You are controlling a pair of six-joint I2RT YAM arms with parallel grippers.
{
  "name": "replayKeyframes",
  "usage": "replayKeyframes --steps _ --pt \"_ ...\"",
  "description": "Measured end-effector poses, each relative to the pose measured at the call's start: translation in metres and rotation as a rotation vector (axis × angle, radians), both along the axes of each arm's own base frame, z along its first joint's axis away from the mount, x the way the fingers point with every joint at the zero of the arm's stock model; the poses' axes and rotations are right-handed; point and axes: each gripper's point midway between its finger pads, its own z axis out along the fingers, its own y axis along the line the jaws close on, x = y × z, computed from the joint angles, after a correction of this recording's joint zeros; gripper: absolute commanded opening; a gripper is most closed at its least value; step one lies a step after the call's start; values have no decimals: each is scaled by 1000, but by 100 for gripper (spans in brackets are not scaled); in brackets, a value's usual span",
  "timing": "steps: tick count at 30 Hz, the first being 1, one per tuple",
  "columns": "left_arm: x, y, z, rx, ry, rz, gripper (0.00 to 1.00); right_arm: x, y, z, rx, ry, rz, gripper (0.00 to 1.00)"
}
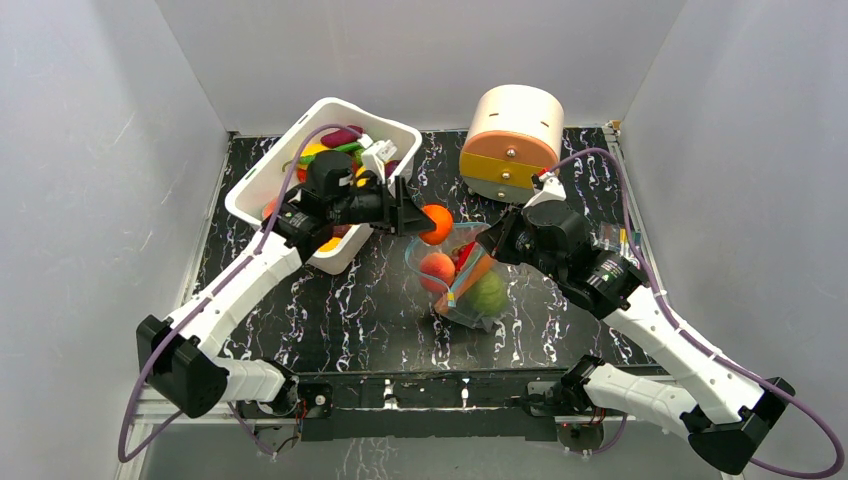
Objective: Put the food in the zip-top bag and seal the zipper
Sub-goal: Place the fake fruit at the corner of the board.
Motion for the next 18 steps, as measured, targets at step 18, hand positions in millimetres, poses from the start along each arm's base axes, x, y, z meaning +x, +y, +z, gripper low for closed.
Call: replayKeyframes --steps 18 --pt "-11 -33 -29 67 14 -47 40 -1 0 1 7 1 1 0"
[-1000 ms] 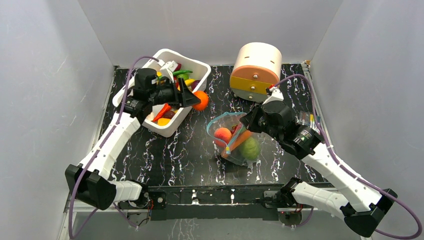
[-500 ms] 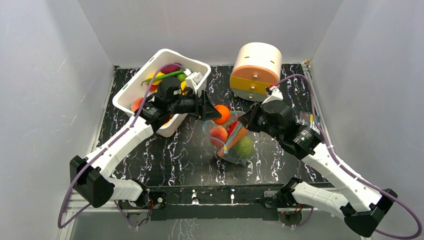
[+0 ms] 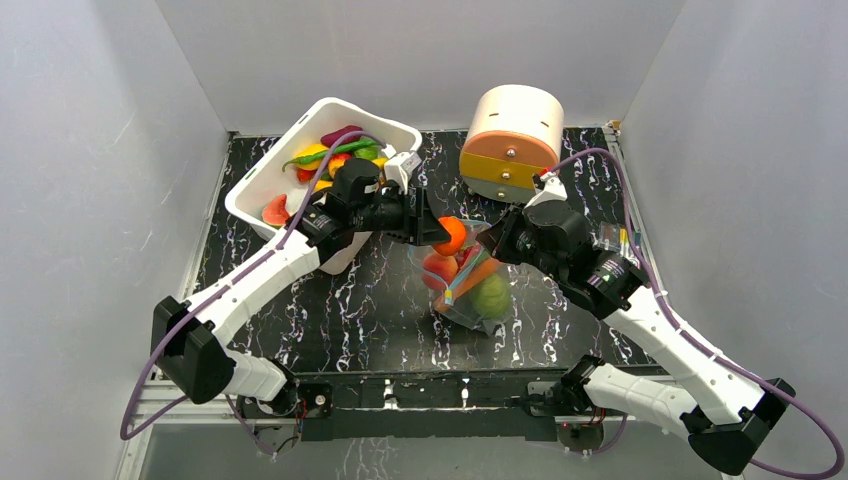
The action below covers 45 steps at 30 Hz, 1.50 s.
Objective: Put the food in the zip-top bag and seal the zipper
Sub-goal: Place the fake fruit at the corner of the board.
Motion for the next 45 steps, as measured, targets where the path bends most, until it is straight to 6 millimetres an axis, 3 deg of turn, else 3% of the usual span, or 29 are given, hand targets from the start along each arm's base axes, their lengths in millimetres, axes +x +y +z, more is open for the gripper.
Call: replayKeyframes --steps 11,18,21,23,29,35,41,45 --pt "1 -8 -31 54 50 -17 48 -3 4 1 22 12 15 0" --pt "-2 -11 -31 52 51 -25 72 -3 5 2 29 12 18 0" --pt "-2 -12 -30 49 56 -24 89 -3 5 2 32 13 17 0" --pt "-2 -13 -30 44 60 -22 91 -3 5 2 34 14 16 0" --pt "-4 -12 -22 29 55 -16 92 -2 6 4 51 15 6 0" --pt "-8 -5 9 0 -15 -7 89 -1 6 11 93 15 -19 0" --pt "-15 9 48 -27 -156 -12 77 -3 0 25 189 9 -79 0" --pt "-25 17 57 -27 -221 -49 71 -5 -5 31 254 9 -122 0"
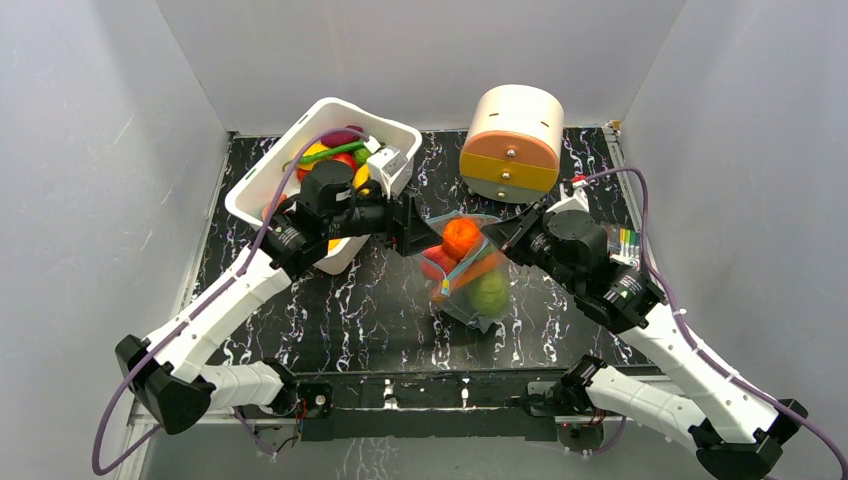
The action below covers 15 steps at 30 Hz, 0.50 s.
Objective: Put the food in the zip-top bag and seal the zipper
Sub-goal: Place the fake fruit at the corner of the board.
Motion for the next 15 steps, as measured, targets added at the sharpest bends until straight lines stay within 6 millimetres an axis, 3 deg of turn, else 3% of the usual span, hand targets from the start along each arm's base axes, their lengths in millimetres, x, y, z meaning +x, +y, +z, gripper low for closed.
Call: replayKeyframes --steps 6,11,15 --pt "-14 10 -22 51 9 -40 55 3 -8 2 65 15 -79 0" --pt "-24 9 -47 63 87 -65 49 8 -14 5 104 15 -137 0" --pt "-34 3 -55 14 157 -102 45 12 -17 7 128 19 -173 0"
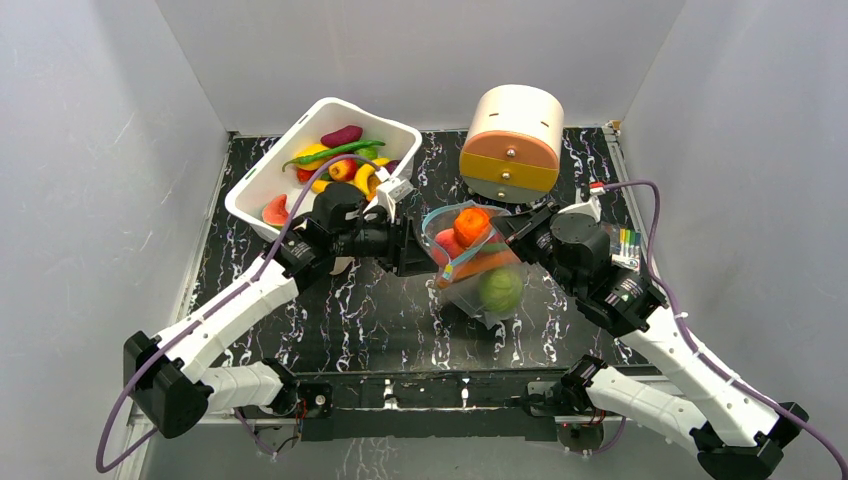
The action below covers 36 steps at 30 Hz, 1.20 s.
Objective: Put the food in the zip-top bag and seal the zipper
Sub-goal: Place the fake fruit at the corner of the board.
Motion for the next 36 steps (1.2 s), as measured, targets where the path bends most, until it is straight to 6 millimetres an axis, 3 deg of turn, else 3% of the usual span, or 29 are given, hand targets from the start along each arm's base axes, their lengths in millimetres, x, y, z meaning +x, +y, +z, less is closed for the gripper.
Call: replayKeyframes --steps 19,23,25,26,36 --pt "1 -33 -3 -120 78 -30 36 5 -5 5 48 -12 -55 0" --pt "-2 -40 -18 -81 91 -38 25 5 -6 3 48 -9 -55 0" --pt "-3 -41 -26 -55 91 -34 12 5 -6 3 48 -9 -55 0" --pt "-4 -42 -28 -47 95 -33 0 5 -6 3 49 -9 -55 0" --pt "2 -34 -30 17 10 -13 0 -2 -11 -7 52 0 -61 0"
